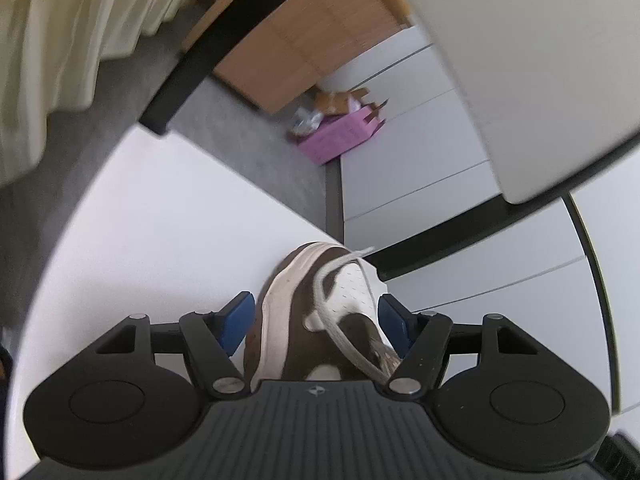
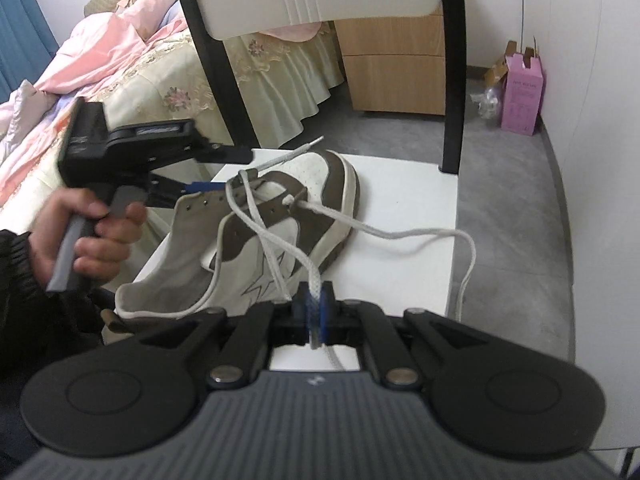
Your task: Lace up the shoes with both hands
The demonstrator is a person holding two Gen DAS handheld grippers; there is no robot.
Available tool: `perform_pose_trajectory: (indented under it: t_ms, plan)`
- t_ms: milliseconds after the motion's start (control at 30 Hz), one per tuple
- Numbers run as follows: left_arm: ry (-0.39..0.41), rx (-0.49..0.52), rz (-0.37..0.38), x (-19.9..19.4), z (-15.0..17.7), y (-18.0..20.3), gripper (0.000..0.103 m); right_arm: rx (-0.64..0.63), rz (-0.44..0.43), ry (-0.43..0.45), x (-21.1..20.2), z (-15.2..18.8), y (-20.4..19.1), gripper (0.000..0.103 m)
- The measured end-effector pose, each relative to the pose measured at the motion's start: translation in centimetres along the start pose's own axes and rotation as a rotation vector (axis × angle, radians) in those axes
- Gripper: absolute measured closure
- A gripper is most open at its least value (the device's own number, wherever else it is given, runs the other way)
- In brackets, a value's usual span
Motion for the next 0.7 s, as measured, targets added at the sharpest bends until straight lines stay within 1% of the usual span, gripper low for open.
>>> perform_pose_trajectory:
  t_ms: [67, 100, 133, 167, 233, 267, 300, 333, 367, 400, 533, 600, 633, 700]
  plan:
    - [-0.019, -0.040, 0.000, 1.0, 0.0, -0.6, 0.036, 0.016, 0.002, 0.008, -0.1, 0.1, 0.4, 0.078]
    - [-0.023, -0.058, 0.004, 1.3, 0.0, -0.8, 0.039, 0.024, 0.005, 0.014, -0.1, 0.1, 0.6, 0.068]
    - [-0.031, -0.074, 0.009, 1.6, 0.0, -0.9, 0.046, 0.036, 0.000, 0.025, -0.4, 0.1, 0.8, 0.068]
    - [-0.038, -0.088, 0.014, 1.8, 0.0, -1.1, 0.050, 0.050, -0.001, 0.036, -0.5, 0.1, 1.0, 0.068]
    - [-0.035, -0.104, 0.017, 1.9, -0.1, -1.2, 0.063, 0.092, -0.002, 0.065, -0.9, -0.1, 1.7, 0.068]
    - [-0.035, -0.117, 0.028, 2.0, -0.1, -1.1, 0.067, 0.115, -0.005, 0.083, -1.2, -0.2, 2.0, 0.068]
    - [-0.029, -0.117, 0.029, 1.9, -0.3, -1.1, 0.075, 0.137, -0.002, 0.101, -1.3, -0.4, 2.4, 0.068]
    - [-0.022, -0.115, 0.029, 1.9, -0.4, -1.0, 0.088, 0.159, 0.000, 0.120, -1.5, -0.6, 2.8, 0.067]
    - [-0.012, -0.100, 0.030, 1.8, -0.6, -0.9, 0.094, 0.182, 0.007, 0.134, -1.6, -0.8, 3.2, 0.067]
    - [-0.007, -0.095, 0.028, 1.6, -0.7, -0.7, 0.097, 0.212, 0.012, 0.148, -1.5, -1.1, 3.5, 0.067]
    - [0.024, -0.069, 0.053, 0.5, -0.8, 0.3, 0.099, 0.349, -0.005, 0.206, 0.0, -3.3, 4.3, 0.067]
    - [0.041, -0.080, 0.078, -0.3, -0.7, 1.0, 0.099, 0.431, -0.039, 0.222, 1.1, -4.6, 3.9, 0.067]
    - [0.055, -0.082, 0.100, -1.0, -0.7, 1.4, 0.099, 0.463, -0.072, 0.220, 1.9, -5.3, 3.3, 0.067]
    - [0.076, -0.078, 0.141, -2.0, -0.7, 2.4, 0.099, 0.492, -0.110, 0.211, 3.2, -6.3, 2.0, 0.067]
Point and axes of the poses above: each gripper's, at about its wrist camera, not at the fingertips, and x roughly the way its jaws point, y to its right, z to its underside, the point moved 10 cm from there along x, roughly the way its jaws point, and after that the axes turned 13 degrees about y, right-handed, at the moved point
